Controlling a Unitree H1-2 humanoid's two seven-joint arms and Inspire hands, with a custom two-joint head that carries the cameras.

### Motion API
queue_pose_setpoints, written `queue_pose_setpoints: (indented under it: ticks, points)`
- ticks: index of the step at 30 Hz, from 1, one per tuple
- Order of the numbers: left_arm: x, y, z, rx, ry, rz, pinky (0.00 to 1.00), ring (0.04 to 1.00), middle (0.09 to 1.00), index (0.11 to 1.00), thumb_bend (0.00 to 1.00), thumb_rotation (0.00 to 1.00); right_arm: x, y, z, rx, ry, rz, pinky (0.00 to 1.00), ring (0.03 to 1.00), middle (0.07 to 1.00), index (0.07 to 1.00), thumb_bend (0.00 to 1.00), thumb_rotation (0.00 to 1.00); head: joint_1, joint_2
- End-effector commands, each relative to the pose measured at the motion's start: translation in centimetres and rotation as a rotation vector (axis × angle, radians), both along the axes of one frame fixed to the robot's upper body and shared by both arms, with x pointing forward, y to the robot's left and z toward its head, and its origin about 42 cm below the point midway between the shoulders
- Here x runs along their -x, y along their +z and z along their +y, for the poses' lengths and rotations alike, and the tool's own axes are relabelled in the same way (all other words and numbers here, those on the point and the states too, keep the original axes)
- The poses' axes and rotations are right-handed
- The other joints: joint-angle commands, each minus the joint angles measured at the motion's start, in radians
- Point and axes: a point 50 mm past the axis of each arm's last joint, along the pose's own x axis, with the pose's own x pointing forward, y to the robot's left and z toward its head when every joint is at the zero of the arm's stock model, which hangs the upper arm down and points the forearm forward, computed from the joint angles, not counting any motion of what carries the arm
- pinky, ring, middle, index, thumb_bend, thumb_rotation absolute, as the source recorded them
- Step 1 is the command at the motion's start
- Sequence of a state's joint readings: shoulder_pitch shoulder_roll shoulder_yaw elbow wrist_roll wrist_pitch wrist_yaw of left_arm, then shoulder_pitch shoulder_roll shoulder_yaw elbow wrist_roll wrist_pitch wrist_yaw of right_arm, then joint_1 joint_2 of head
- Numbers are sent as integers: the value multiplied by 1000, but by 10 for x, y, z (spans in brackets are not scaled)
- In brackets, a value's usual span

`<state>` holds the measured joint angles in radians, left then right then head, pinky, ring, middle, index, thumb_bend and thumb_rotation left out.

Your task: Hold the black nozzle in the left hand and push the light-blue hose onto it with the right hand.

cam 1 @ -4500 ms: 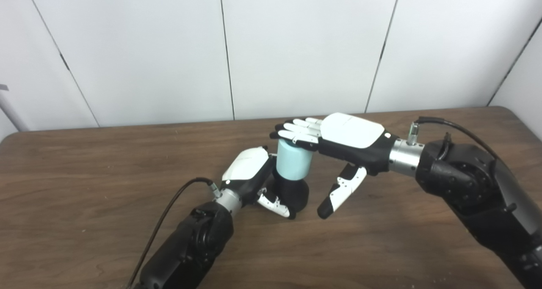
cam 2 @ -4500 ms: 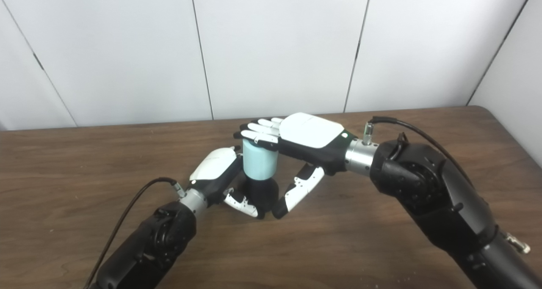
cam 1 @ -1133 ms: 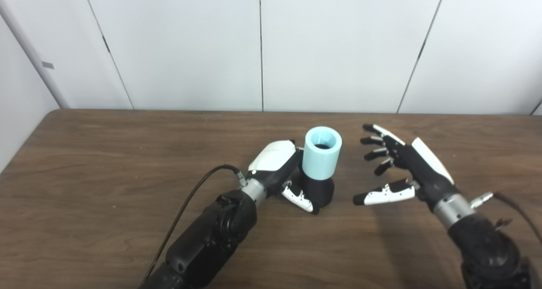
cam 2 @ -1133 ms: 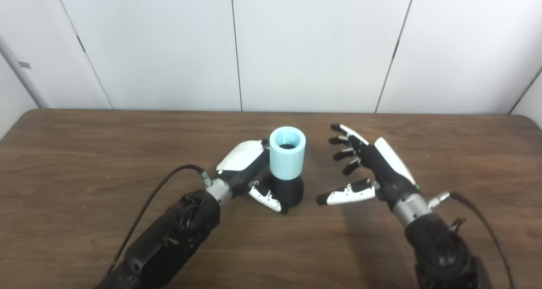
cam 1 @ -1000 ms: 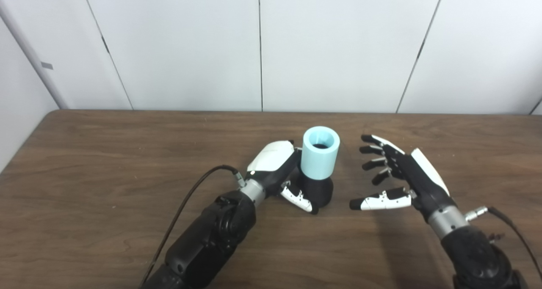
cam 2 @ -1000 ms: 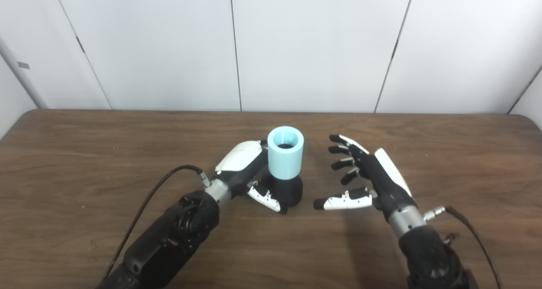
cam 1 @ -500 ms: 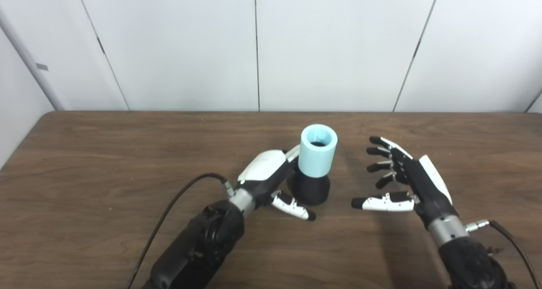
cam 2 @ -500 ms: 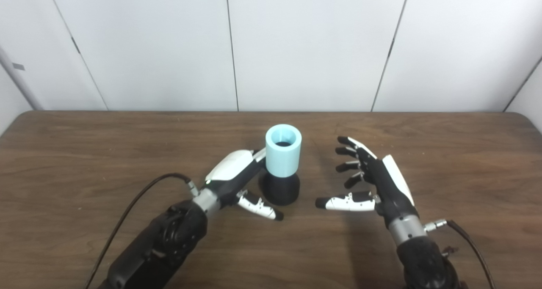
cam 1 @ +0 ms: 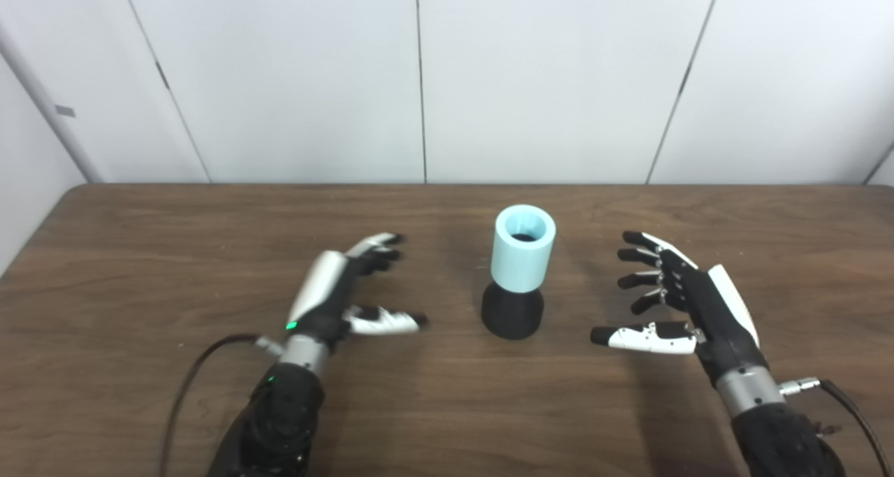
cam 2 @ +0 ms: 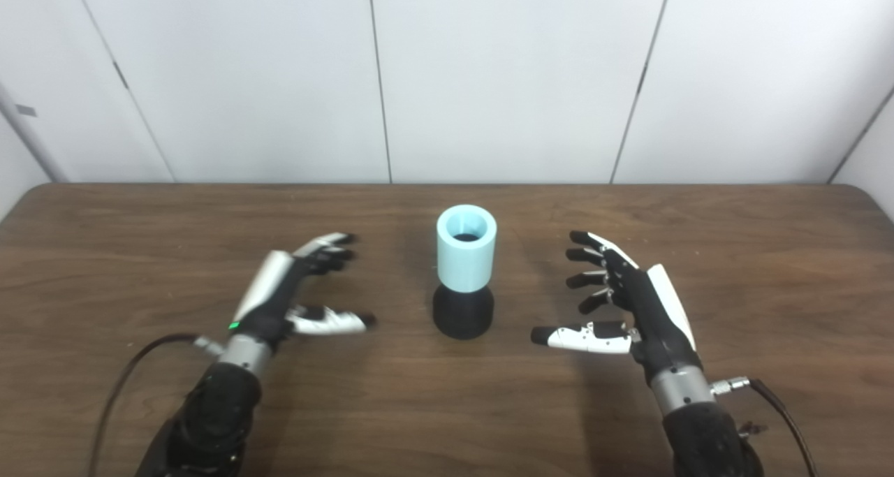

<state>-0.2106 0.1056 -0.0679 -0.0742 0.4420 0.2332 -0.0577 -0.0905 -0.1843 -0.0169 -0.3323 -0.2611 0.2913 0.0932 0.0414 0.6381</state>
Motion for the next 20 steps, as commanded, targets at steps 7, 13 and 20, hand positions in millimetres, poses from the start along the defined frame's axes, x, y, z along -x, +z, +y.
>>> queue_pose_setpoints:
  ticks: [7,13,20]
  points:
    - [-1,11,13,334,-32,-54,527,631,670,727,671,33,-2,3,-2,-74,-53,-120,534,692,786,785,703,23,-15,3]
    - [-3,5,18,462,-76,-58,535,624,667,722,681,14,-2,0,-4,-60,-35,-146,545,707,803,781,712,64,-27,3]
    - [-5,3,18,460,-136,-53,530,637,680,716,677,28,0,2,-5,-68,-44,-167,565,719,812,790,721,107,-34,5]
